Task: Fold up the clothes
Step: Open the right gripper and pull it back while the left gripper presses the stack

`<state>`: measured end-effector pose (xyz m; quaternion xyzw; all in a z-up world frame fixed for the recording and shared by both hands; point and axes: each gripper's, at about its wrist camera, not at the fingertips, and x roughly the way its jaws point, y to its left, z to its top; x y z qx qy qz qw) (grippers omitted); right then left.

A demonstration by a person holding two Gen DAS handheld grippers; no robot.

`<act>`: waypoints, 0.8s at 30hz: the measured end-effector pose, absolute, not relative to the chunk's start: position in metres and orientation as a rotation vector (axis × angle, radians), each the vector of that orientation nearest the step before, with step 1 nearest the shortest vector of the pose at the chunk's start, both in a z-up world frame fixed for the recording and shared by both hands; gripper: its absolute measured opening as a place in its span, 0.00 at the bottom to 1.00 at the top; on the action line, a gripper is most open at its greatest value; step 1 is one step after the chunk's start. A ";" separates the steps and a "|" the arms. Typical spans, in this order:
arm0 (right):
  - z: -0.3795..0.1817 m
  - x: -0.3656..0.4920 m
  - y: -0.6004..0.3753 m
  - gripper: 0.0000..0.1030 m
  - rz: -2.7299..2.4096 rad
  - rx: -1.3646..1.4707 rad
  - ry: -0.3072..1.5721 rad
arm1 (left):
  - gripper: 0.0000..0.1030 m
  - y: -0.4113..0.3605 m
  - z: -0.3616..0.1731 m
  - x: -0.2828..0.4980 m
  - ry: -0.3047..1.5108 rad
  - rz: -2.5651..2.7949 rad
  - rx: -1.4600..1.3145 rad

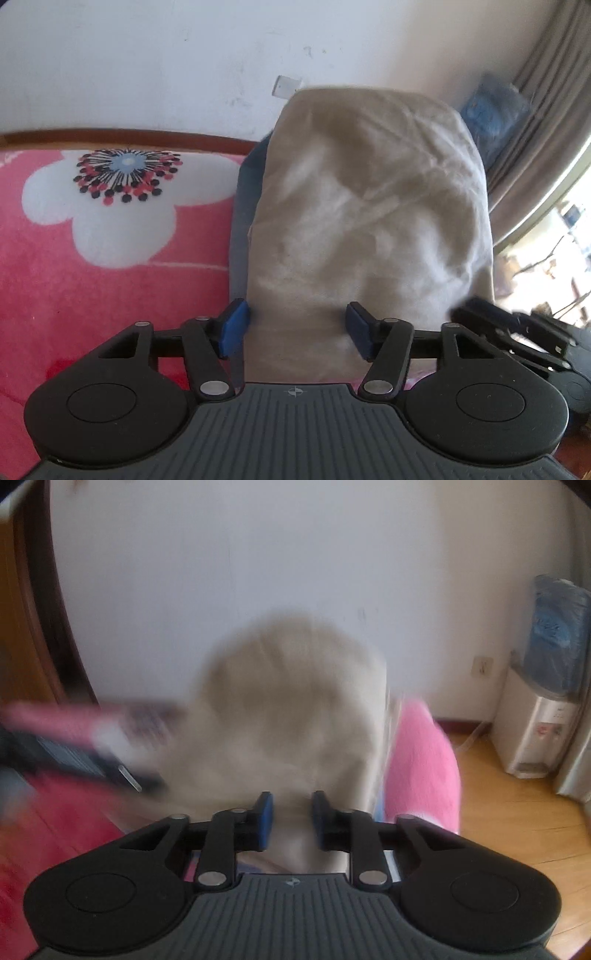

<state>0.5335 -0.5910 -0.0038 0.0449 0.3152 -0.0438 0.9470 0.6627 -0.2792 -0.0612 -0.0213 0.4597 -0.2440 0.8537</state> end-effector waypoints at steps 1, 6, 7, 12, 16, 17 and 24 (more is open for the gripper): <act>-0.012 0.537 -0.591 0.21 -0.087 0.048 0.643 | 0.60 -0.281 -0.061 0.662 0.956 -0.506 -0.026; 0.013 0.540 -0.585 0.21 -0.051 -0.029 0.626 | 0.59 -0.285 -0.044 0.646 0.818 -0.485 0.088; 0.020 0.549 -0.585 0.21 -0.042 -0.027 0.594 | 0.61 -0.289 -0.042 0.642 0.783 -0.504 0.118; 0.029 0.627 -0.601 0.21 -0.050 0.010 0.505 | 0.66 -0.300 -0.063 0.644 0.831 -0.541 0.125; -0.012 0.699 -0.631 0.21 -0.093 0.145 0.596 | 0.69 -0.294 -0.068 0.646 0.826 -0.532 0.079; -0.023 0.711 -0.636 0.21 -0.096 0.162 0.621 | 0.69 -0.294 -0.068 0.646 0.820 -0.529 0.077; 0.003 0.716 -0.631 0.23 -0.013 0.136 0.594 | 0.69 -0.296 -0.076 0.634 0.780 -0.472 0.045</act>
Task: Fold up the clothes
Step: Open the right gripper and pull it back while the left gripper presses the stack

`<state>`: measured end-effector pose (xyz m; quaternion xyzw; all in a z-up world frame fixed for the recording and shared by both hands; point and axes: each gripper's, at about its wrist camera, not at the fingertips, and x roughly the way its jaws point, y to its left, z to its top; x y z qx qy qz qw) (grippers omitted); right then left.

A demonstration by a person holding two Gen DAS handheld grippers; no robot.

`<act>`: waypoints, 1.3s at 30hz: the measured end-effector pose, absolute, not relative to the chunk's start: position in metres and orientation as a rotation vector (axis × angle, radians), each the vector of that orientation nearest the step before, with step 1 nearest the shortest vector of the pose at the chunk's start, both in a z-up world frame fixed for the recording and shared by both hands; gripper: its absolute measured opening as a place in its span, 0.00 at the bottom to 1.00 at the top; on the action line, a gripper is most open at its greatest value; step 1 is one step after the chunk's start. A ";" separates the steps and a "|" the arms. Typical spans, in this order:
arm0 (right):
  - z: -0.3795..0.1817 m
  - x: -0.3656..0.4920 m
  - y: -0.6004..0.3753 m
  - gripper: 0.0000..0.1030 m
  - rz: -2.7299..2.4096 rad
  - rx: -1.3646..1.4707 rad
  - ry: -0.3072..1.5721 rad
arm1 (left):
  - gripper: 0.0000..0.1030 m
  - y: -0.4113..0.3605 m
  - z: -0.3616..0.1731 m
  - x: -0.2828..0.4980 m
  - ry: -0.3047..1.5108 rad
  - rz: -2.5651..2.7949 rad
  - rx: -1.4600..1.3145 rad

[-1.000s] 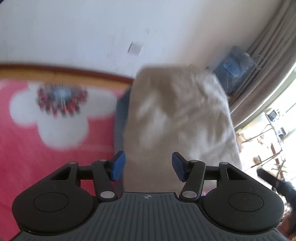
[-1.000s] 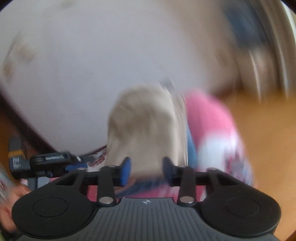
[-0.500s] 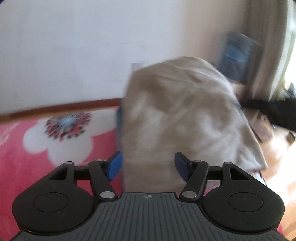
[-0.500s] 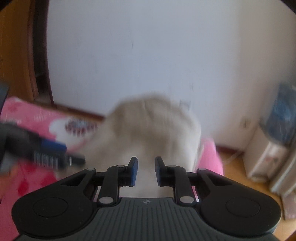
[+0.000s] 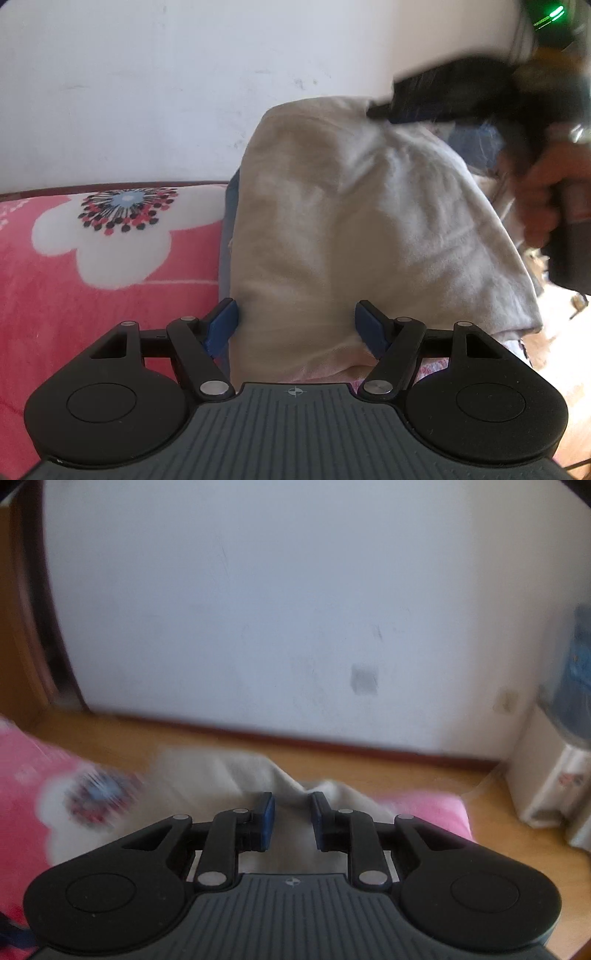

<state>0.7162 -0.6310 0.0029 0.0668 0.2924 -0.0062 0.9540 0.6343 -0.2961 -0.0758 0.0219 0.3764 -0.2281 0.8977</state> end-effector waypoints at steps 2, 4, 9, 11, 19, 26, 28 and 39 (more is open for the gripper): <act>0.014 0.709 -0.626 0.23 0.066 0.161 0.550 | 0.69 -0.298 -0.078 0.629 0.759 -0.450 0.041; 0.008 0.719 -0.612 0.23 0.136 0.142 0.580 | 0.69 -0.301 -0.081 0.625 0.736 -0.428 0.042; -0.032 0.758 -0.587 0.23 0.118 0.055 0.690 | 0.69 -0.301 -0.084 0.625 0.719 -0.392 0.020; -0.035 0.761 -0.584 0.24 0.111 0.030 0.711 | 0.69 -0.301 -0.084 0.623 0.711 -0.390 0.025; 0.036 0.682 -0.625 0.55 -0.069 0.236 0.554 | 0.69 -0.299 -0.082 0.621 0.717 -0.412 0.055; -0.013 0.653 -0.746 0.67 -0.251 0.913 0.726 | 0.70 -0.302 -0.081 0.616 0.706 -0.376 0.044; -0.032 0.659 -0.745 0.66 -0.231 0.991 0.773 | 0.70 -0.304 -0.081 0.614 0.705 -0.360 0.042; -0.030 0.661 -0.715 0.63 -0.122 0.872 0.747 | 0.70 -0.311 -0.078 0.601 0.701 -0.297 0.042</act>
